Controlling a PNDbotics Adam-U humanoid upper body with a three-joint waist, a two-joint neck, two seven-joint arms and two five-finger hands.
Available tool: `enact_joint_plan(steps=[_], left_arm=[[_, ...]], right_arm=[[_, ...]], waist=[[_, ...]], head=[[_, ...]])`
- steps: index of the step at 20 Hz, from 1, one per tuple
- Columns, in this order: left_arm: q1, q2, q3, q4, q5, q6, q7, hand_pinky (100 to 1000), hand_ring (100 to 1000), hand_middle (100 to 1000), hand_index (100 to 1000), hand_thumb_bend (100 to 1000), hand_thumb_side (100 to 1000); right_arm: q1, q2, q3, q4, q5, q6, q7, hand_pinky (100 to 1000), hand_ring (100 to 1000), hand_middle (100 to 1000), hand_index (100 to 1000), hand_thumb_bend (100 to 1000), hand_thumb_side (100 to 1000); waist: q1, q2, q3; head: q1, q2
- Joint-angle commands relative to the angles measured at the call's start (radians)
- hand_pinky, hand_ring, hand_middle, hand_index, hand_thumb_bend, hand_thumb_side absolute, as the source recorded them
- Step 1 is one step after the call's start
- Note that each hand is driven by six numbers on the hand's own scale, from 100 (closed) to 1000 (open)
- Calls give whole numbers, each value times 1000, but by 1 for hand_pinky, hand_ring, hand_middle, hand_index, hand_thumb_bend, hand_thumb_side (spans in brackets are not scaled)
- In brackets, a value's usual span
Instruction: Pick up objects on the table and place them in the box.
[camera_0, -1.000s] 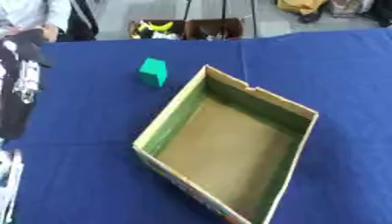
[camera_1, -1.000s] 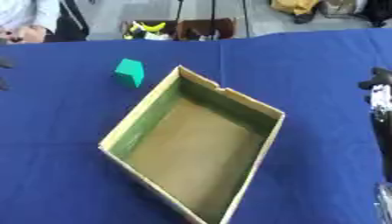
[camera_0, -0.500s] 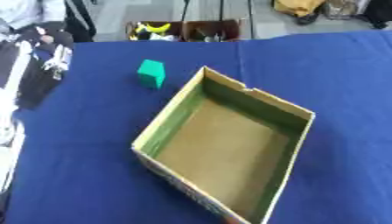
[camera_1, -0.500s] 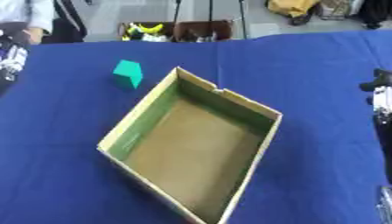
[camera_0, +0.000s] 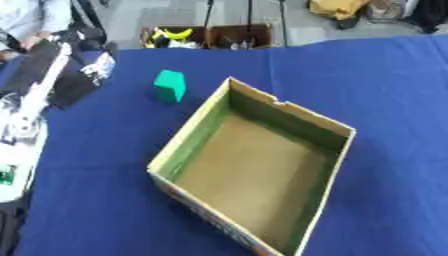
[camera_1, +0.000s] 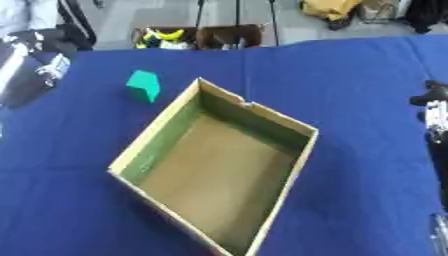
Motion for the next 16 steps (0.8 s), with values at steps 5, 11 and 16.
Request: enact_joint_plan(steps=[5, 11, 16], left_arm=[[-126, 52, -34, 156, -98, -84, -107, 406, 665, 862, 985, 344, 938], [-205, 75, -46, 263, -103, -172, -205, 454, 710, 914, 1000, 346, 849], [-250, 91, -50, 306, -110, -198, -295, 488, 737, 946, 1000, 241, 728]], right_arm=[[-8, -16, 10, -8, -4, -3, 14, 825, 844, 639, 830, 100, 809], [-12, -19, 17, -6, -6, -5, 23, 825, 844, 639, 829, 100, 810], [-15, -22, 22, -5, -7, -6, 30, 825, 844, 639, 829, 100, 810]], waist=[[2, -22, -22], [7, -19, -41], [15, -17, -55]], head=[[20, -8], [34, -18], [41, -27]])
